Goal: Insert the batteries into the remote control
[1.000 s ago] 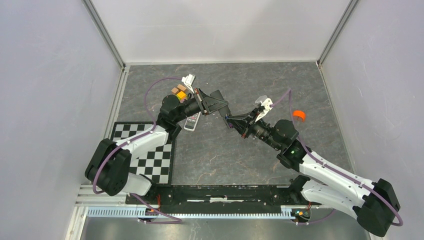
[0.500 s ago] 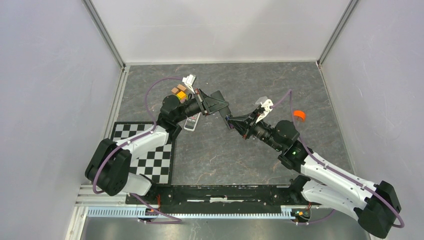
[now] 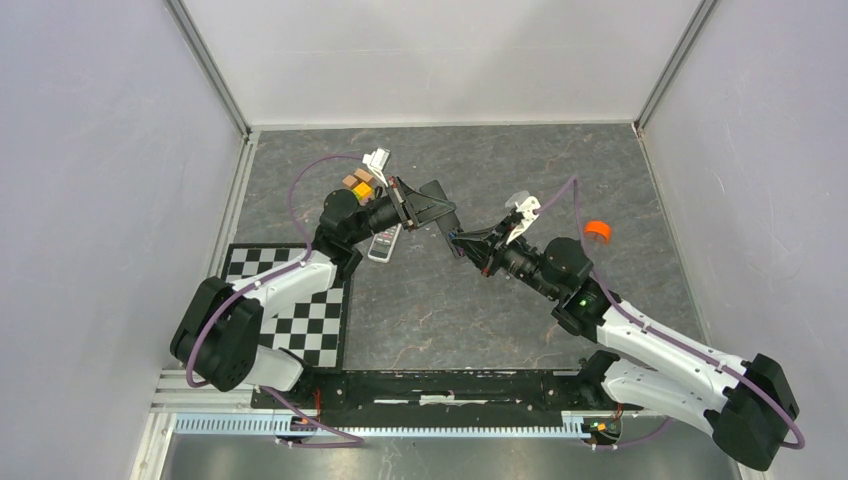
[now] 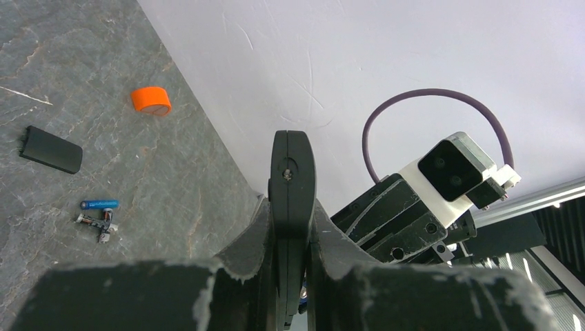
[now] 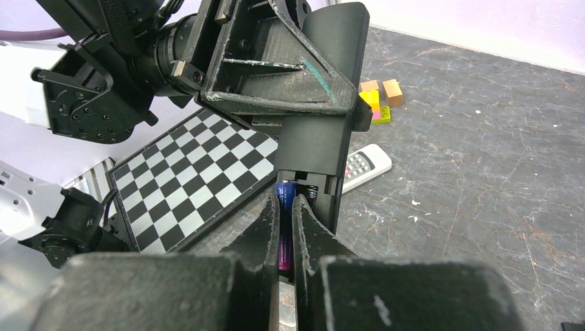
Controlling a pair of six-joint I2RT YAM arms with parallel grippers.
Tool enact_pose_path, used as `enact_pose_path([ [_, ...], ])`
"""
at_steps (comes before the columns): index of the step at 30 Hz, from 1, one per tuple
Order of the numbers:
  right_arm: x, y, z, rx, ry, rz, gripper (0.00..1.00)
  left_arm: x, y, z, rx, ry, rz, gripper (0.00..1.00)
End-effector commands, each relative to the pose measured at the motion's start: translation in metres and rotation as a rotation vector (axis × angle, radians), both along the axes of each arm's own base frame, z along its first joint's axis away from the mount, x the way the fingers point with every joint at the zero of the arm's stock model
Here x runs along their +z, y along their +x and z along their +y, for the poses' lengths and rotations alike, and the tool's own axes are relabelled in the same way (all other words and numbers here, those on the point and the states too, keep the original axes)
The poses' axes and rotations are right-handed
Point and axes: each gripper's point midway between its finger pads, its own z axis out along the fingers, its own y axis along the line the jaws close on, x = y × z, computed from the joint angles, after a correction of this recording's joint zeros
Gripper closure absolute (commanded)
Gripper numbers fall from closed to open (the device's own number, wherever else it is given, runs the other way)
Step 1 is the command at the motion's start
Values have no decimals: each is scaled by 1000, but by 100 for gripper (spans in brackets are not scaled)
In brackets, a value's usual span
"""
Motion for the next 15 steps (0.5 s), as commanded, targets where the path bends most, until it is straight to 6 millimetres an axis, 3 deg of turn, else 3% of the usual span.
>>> enact_pose_path([
  [1, -69, 1, -13, -56, -193, 164, 100, 72, -18, 11, -12, -151, -186, 98],
  [15, -95, -9, -15, -35, -229, 249, 96, 90, -28, 19, -4, -207, -245, 98],
])
